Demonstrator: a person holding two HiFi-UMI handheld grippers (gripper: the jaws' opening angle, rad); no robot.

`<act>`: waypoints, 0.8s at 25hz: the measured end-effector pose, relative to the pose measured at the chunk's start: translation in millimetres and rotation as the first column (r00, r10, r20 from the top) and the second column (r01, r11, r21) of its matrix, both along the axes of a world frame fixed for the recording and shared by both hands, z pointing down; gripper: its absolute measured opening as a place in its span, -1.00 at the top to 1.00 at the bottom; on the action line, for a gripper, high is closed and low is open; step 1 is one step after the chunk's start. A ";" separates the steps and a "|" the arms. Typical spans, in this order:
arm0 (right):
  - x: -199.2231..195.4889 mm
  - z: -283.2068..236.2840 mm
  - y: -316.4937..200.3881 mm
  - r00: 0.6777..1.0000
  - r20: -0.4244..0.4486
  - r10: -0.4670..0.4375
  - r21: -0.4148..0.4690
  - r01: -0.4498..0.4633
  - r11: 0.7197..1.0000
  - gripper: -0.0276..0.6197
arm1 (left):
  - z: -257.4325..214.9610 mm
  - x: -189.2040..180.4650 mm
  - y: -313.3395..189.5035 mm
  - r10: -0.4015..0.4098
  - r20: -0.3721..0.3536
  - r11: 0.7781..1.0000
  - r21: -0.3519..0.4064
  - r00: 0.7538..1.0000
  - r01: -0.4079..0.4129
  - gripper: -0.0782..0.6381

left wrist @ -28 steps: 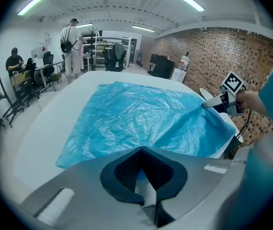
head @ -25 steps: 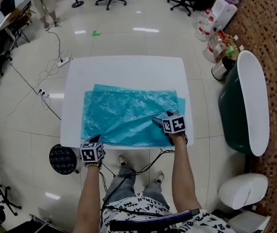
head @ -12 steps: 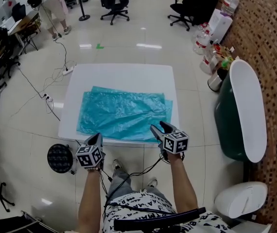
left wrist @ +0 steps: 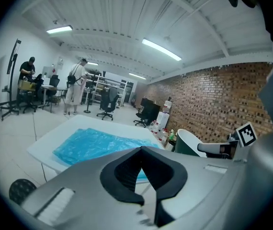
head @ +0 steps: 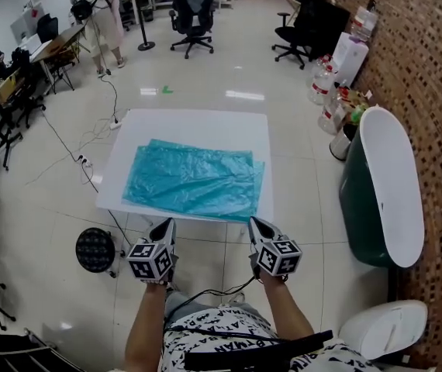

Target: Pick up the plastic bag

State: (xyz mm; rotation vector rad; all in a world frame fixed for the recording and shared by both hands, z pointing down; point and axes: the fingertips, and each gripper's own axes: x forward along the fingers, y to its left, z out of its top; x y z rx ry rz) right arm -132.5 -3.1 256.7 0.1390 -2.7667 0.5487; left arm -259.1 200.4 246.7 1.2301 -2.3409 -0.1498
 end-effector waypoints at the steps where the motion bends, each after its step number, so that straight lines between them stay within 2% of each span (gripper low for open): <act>1: 3.3 -2.1 5.1 1.000 0.006 0.005 0.003 -0.005 1.000 0.91 | -1.9 3.2 2.1 0.008 0.002 1.000 0.006 1.000 -0.008 0.78; 5: 3.8 -12.6 18.1 0.998 -0.051 0.031 0.112 -0.025 0.993 0.91 | -11.0 3.7 8.4 0.050 0.016 0.998 0.022 0.999 -0.051 0.78; 10: -23.9 -26.9 49.2 0.996 -0.080 0.032 0.237 -0.012 0.972 0.91 | -22.3 -17.8 28.7 0.069 0.041 0.997 0.035 0.997 -0.070 0.78; 15: -46.0 -34.4 77.2 0.996 -0.085 0.022 0.249 0.000 0.968 0.91 | -26.2 -31.0 37.1 0.089 0.052 0.994 0.050 0.995 -0.092 0.78; 20: -50.5 -36.4 91.3 0.995 -0.099 0.033 0.248 -0.007 0.969 0.91 | -25.3 -33.6 38.3 0.120 0.053 0.991 0.058 0.991 -0.123 0.78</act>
